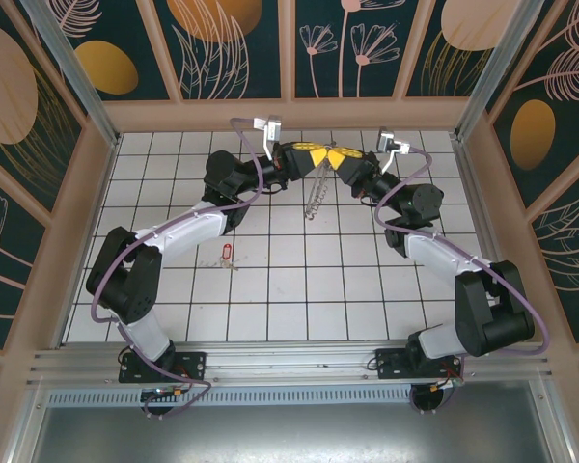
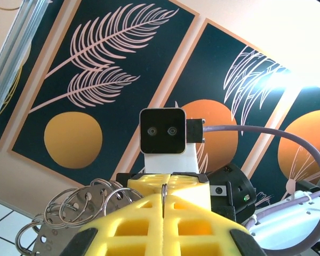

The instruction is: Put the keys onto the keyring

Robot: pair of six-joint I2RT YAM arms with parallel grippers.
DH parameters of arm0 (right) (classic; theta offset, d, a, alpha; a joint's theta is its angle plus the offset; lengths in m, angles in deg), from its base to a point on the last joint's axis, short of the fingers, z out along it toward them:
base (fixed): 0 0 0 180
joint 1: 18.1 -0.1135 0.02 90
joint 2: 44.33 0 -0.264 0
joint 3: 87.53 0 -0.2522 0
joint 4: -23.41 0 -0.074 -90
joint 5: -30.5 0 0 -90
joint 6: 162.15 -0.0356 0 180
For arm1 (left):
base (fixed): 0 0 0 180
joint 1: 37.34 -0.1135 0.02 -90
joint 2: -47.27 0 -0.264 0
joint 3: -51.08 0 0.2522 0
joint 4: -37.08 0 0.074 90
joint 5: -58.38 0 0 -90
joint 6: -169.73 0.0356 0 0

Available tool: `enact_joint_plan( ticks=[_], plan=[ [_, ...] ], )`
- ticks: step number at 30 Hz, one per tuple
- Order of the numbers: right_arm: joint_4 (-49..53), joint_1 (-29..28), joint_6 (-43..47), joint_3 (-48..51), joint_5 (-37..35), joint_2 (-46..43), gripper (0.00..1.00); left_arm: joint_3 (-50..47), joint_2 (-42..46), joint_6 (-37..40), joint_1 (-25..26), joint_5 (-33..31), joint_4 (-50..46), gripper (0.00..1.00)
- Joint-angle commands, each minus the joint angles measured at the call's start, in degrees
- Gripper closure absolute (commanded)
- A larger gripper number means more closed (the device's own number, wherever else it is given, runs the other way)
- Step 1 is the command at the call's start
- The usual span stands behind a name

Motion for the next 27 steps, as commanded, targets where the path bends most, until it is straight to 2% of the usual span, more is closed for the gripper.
enact_joint_plan(
  ticks=[1, 3, 7, 13, 21, 27],
  plan=[
    [1.55, 0.88, 2.17, -1.46, 0.96, -1.59, 0.71, 1.99, 0.24, 4.22, 0.3, 0.78, -3.23, 1.0],
    [3.43, 2.81, 2.56, -0.25, 0.82, -3.5, 0.61, 3.21, 0.75, 9.04, 0.2, 1.73, -9.21, 1.0],
    [9.73, 6.95, 4.67, 1.66, 1.67, -8.15, 0.58, 7.76, 3.01, 20.57, -0.19, 5.1, -23.91, 1.0],
    [23.6, 9.0, 13.08, 1.57, 4.79, -13.92, 0.53, 16.69, 2.41, 33.81, -1.19, 11.67, -43.68, 1.0],
    [30.44, 9.58, 18.89, 0.09, 12.4, -15.03, 0.52, 28.0, -1.83, 45.4, -1.81, 18.45, -63.85, 1.0],
    [30.5, 9.63, 19.7, -1.16, 16.65, -14.17, 0.58, 31.25, -2.92, 48.69, -1.98, 21.52, -70.15, 1.0]
  ],
)
